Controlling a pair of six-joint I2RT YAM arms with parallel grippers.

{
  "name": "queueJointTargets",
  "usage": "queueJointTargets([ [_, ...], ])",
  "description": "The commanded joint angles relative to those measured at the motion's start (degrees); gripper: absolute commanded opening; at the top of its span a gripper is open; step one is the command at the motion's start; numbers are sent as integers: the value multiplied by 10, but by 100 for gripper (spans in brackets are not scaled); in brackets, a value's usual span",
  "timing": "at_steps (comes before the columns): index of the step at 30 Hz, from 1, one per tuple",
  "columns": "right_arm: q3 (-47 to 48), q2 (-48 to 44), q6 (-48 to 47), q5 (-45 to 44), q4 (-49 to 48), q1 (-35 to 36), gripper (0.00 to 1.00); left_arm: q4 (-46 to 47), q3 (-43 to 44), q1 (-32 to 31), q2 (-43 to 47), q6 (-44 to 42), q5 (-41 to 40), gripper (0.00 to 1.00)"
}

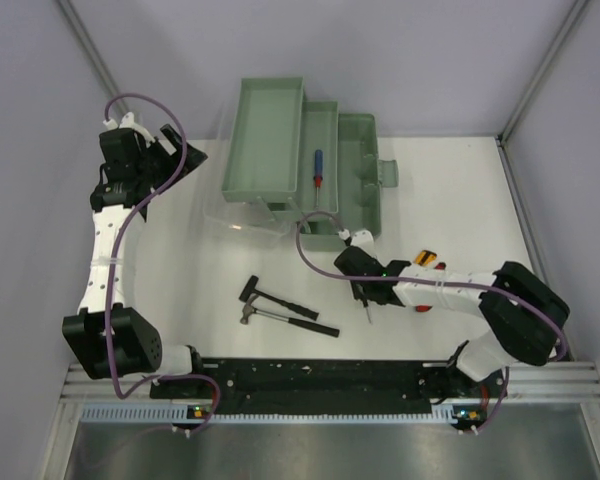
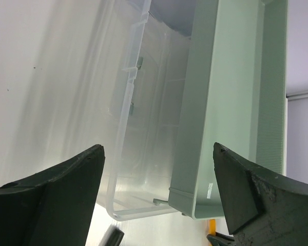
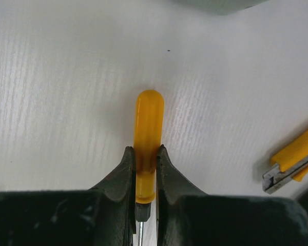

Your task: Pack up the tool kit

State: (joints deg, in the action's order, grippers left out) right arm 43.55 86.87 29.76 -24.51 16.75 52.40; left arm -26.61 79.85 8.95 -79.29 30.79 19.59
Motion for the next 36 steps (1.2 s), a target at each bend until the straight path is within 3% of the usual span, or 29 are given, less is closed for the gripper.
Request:
queueJointTargets([
  [1, 8, -72, -2, -71, 10, 5, 0, 27, 6, -1, 4, 2, -5, 89],
  [10, 71, -185, -32, -102, 16, -28, 0, 21, 8, -1, 14, -6, -19, 90],
  [16, 173, -209, -44, -24, 15, -99, 0, 9, 29, -1, 29, -2, -35, 96],
  [22, 344, -97, -77, 52, 11, -139, 0, 17, 31, 0, 59, 5, -15, 98],
  [28, 498, 39, -74, 106, 7, -150, 0, -16, 36, 0, 95, -40, -9, 98],
  [36, 605, 194, -1, 147, 7, -165, 0, -42, 34, 1, 120, -70, -6, 98],
])
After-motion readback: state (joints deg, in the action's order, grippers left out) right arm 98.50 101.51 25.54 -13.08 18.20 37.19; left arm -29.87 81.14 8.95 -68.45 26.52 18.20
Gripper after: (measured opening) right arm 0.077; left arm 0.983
